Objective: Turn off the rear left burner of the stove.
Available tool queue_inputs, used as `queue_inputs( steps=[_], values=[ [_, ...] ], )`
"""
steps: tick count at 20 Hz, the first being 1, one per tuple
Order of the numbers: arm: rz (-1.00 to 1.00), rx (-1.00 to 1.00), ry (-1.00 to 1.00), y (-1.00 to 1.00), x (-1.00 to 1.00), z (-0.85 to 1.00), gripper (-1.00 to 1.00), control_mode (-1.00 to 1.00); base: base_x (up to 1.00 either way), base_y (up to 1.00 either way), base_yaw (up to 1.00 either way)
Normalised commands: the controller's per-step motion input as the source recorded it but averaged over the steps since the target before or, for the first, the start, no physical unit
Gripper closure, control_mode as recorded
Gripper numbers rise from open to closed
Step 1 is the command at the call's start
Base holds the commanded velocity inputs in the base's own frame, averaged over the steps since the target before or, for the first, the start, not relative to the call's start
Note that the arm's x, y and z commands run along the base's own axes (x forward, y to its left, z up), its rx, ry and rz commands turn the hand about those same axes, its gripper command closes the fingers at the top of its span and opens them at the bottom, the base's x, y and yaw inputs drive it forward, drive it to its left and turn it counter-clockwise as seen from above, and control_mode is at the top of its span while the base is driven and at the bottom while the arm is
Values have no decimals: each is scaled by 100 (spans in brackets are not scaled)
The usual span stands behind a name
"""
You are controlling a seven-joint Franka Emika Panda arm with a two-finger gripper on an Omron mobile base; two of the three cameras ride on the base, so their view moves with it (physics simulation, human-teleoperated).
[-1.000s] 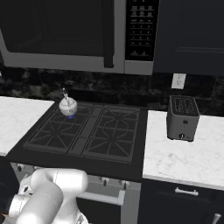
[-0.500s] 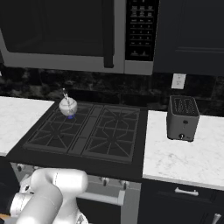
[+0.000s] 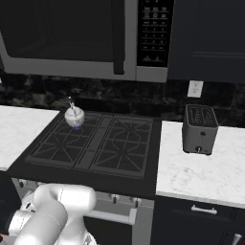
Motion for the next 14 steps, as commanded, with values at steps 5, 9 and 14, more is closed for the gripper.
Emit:
queue_inputs(
  steps=[5, 9, 14],
  values=[
    [0, 0, 5, 3, 16, -17, -100, -100, 0, 0, 0],
    [1, 0, 11, 13, 15, -34, -100, -100, 0, 0, 0],
    [10, -2, 3, 16, 1, -49, -100, -100, 0, 0, 0]
  ],
)
